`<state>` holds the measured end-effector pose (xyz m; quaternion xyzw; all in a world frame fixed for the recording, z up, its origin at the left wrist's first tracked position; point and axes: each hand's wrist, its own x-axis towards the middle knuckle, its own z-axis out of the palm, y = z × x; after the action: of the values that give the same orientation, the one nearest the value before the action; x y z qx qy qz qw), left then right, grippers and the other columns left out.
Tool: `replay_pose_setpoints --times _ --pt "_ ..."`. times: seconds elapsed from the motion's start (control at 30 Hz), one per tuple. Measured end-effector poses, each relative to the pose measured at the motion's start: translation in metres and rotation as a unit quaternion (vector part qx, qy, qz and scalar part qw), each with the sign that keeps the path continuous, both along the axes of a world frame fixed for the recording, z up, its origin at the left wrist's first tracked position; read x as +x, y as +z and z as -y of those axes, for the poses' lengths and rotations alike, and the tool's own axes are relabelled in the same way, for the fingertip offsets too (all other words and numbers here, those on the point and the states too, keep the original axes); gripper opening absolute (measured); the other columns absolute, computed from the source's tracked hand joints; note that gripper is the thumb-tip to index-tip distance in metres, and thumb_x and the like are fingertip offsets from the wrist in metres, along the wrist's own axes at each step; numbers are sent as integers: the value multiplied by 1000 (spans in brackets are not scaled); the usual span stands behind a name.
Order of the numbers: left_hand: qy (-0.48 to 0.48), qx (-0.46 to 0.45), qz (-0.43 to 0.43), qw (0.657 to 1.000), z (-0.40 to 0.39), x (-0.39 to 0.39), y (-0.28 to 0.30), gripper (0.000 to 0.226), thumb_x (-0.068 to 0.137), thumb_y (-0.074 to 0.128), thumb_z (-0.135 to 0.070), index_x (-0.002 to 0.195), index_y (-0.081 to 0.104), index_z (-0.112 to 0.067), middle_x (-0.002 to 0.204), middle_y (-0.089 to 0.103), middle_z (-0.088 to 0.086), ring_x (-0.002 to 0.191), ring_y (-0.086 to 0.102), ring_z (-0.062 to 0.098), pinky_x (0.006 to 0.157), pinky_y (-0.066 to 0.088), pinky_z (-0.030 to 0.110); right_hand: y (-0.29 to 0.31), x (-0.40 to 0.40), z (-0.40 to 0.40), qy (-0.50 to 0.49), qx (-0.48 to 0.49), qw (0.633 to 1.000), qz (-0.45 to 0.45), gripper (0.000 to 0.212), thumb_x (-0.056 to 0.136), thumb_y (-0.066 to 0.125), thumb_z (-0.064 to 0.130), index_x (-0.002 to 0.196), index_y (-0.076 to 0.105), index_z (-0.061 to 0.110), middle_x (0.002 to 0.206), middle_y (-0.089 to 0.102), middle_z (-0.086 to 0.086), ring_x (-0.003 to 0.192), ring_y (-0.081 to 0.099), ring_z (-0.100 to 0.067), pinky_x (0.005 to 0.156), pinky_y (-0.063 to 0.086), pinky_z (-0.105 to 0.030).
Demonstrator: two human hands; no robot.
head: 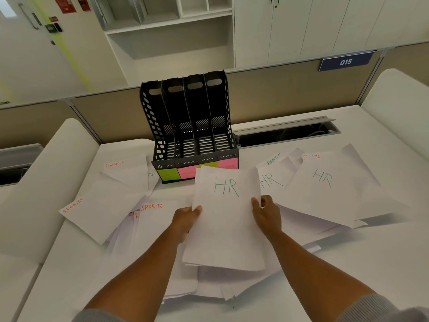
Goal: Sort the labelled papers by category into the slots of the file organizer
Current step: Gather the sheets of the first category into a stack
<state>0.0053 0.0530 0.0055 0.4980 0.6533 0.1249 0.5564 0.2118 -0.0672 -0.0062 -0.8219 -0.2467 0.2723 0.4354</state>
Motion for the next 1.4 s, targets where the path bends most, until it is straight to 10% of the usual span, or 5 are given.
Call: replay_pose_setpoints --times 0.33,0.6,1.0,1.2,1.4 --pt "87 -8 17 996 -1 -1 -15 35 94 58 -24 122 54 -3 107 60 10 95 58 29 85 48 37 -15 19 18 98 -290 884 353 39 81 62 43 107 57 14 116 45 -6 109 42 -25 88 41 -36" --pt "85 14 -14 996 1 -2 -16 20 94 54 -23 109 52 -10 110 61 12 97 60 29 78 50 37 -7 24 9 119 -235 894 363 19 83 45 9 97 58 8 98 54 -5 85 49 -21 73 43 -31" --pt "0 141 -37 989 13 27 -3 62 90 59 -4 135 25 -30 134 50 10 111 56 29 93 52 40 13 -35 -38 193 -82 927 310 28 86 54 16 114 52 13 93 69 -8 73 66 -25 59 44 -26" --pt "-13 86 -29 996 16 38 0 25 97 50 -30 114 64 -19 115 64 5 98 60 24 90 51 38 13 -61 -57 211 -83 954 194 27 84 64 27 109 56 21 95 68 -1 79 64 -17 71 51 -26" --pt "36 55 21 998 14 32 -6 43 92 58 -44 121 63 -13 115 68 5 95 63 25 87 53 36 7 -69 -54 279 -5 952 124 29 83 66 40 105 61 22 95 70 4 85 66 -15 77 52 -24"
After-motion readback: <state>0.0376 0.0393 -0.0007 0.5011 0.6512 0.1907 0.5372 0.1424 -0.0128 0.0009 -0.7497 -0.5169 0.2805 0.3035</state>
